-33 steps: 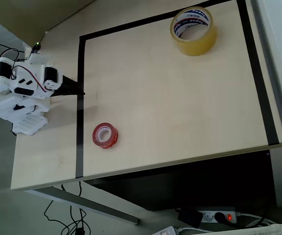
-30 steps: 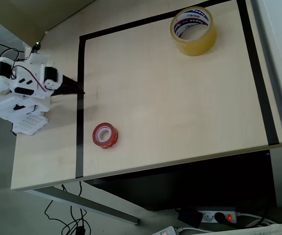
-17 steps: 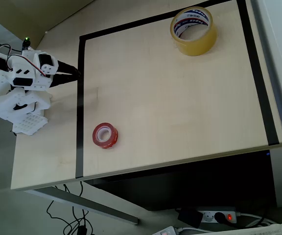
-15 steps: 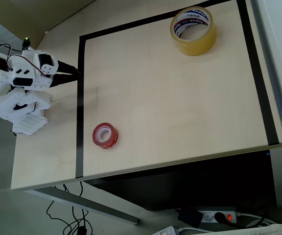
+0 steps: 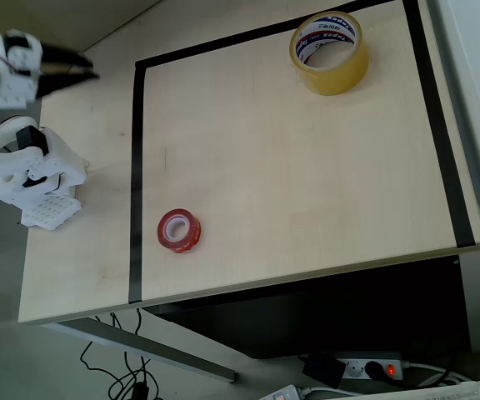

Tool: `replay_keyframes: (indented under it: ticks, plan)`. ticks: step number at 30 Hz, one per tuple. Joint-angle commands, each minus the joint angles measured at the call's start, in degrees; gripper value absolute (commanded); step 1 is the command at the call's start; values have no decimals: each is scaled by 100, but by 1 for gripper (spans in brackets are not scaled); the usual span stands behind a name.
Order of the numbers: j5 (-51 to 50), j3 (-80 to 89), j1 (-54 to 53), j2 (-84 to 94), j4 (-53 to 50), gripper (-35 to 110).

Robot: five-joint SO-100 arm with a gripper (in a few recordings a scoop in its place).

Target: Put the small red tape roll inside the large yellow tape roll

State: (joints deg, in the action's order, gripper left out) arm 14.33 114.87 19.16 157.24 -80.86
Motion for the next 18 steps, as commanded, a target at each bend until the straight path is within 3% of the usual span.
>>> replay_keyframes:
  ticks: [1,11,18]
  plan:
    - [123,-1028,-193,-554,18,13]
    - [97,-615,-1775,-1740,396,21]
    - [88,-519,-2303,-3146,773,23]
